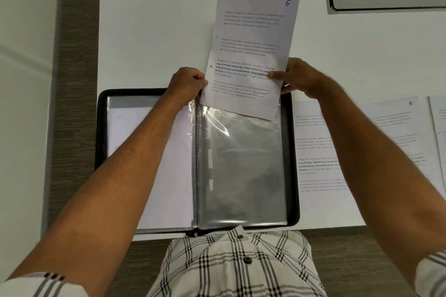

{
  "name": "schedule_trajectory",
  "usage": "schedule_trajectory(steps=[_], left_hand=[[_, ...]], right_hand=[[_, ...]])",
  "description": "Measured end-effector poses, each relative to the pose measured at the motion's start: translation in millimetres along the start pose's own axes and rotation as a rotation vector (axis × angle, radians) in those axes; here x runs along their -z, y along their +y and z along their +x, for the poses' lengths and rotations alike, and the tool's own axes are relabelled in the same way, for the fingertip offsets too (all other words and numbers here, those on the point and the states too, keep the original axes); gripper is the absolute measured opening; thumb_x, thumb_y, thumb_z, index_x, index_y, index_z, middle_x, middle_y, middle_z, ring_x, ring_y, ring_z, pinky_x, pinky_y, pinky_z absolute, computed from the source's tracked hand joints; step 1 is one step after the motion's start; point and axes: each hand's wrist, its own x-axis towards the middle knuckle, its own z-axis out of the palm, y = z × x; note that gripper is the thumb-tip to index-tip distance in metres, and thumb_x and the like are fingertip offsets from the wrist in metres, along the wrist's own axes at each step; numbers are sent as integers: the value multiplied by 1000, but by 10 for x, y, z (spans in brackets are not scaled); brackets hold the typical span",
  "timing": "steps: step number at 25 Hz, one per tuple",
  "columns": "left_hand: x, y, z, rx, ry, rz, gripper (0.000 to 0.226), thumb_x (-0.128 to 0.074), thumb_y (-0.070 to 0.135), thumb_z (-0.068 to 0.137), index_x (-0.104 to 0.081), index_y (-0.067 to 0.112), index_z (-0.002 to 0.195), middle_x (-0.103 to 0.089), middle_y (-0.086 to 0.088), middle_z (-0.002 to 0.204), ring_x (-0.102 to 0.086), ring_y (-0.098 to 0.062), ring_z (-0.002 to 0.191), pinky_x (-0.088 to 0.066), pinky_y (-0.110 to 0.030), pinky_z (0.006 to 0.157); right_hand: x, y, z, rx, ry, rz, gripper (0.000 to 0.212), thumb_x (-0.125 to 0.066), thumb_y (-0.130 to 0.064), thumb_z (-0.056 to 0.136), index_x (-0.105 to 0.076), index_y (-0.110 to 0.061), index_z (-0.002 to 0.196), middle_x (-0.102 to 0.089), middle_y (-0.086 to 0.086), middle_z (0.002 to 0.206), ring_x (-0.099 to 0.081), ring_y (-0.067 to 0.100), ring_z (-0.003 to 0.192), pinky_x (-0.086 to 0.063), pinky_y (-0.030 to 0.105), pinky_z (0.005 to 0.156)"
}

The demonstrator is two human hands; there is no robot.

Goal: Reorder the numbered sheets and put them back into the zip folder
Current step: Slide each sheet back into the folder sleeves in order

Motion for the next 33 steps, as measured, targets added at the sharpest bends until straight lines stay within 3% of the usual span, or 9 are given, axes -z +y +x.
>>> schedule_trajectory(steps=[7, 12, 15, 19, 21, 24, 28, 30, 33], left_hand=[[-44, -51, 73, 24, 12, 28, 20, -69, 20, 93, -73, 0, 95, -74, -11, 93, -63, -21, 83, -54, -35, 84], [-23, -53, 122, 146, 73, -277, 7, -71, 20, 92, -72, 14, 89, -76, -7, 99, -71, -24, 91, -58, -35, 85], [-33, -78, 119, 116, 101, -184, 10, -70, 19, 93, -72, 12, 86, -75, -9, 96, -65, -20, 82, -55, -33, 82], [-32, -73, 82, 31, 1, 37, 18, -69, 18, 95, -70, 3, 85, -69, -8, 87, -60, -21, 80, -47, -27, 73], [-30, -68, 74, 37, -31, 46, 20, -68, 19, 95, -70, 1, 87, -69, -10, 87, -60, -22, 78, -51, -32, 73], [-29, -53, 75, 82, 5, -118, 17, -67, 21, 95, -70, 4, 93, -66, -6, 85, -58, -19, 74, -52, -32, 68], [-27, -73, 98, 122, 64, -360, 8, -68, 19, 96, -72, 12, 96, -71, -2, 93, -63, -14, 76, -52, -26, 67], [-41, -107, 99, 116, 72, -294, 12, -69, 19, 95, -73, 9, 93, -69, 2, 83, -58, -13, 68, -51, -25, 67], [-39, -139, 99, 41, 30, -103, 12, -68, 20, 95, -72, 10, 89, -61, 6, 72, -55, -13, 68, -47, -25, 69]], right_hand=[[2, -75, 41, -11, -98, -118, 37, -68, -21, 101, -61, -16, 137, -73, -2, 120, -73, 15, 103, -66, 31, 76], [-38, -101, 85, -88, -182, -240, 37, -72, -17, 98, -62, -14, 133, -73, 0, 119, -72, 20, 107, -62, 25, 77], [-44, -115, 101, -120, -183, -293, 41, -75, -19, 96, -63, -11, 134, -73, 6, 121, -72, 25, 109, -61, 31, 84], [-97, -112, 87, -46, -60, -195, 35, -61, -34, 106, -64, -17, 136, -74, 3, 120, -73, 22, 107, -62, 40, 89], [-115, -101, 75, -34, -21, -169, 32, -57, -34, 108, -64, -18, 134, -75, 2, 118, -74, 22, 106, -63, 38, 86], [-106, -104, 62, -65, -59, -219, 30, -60, -30, 107, -64, -16, 133, -75, 0, 115, -74, 20, 104, -62, 30, 77], [-119, -120, 39, -136, -170, -321, 34, -66, -26, 103, -61, -16, 135, -74, 2, 115, -74, 18, 101, -63, 28, 78], [-134, -121, 32, -134, -175, -317, 34, -69, -25, 101, -62, -16, 134, -75, 2, 115, -74, 18, 100, -64, 28, 77], [-147, -91, 52, -77, -75, -223, 35, -65, -31, 104, -65, -15, 135, -76, 3, 119, -75, 23, 106, -64, 42, 90]])
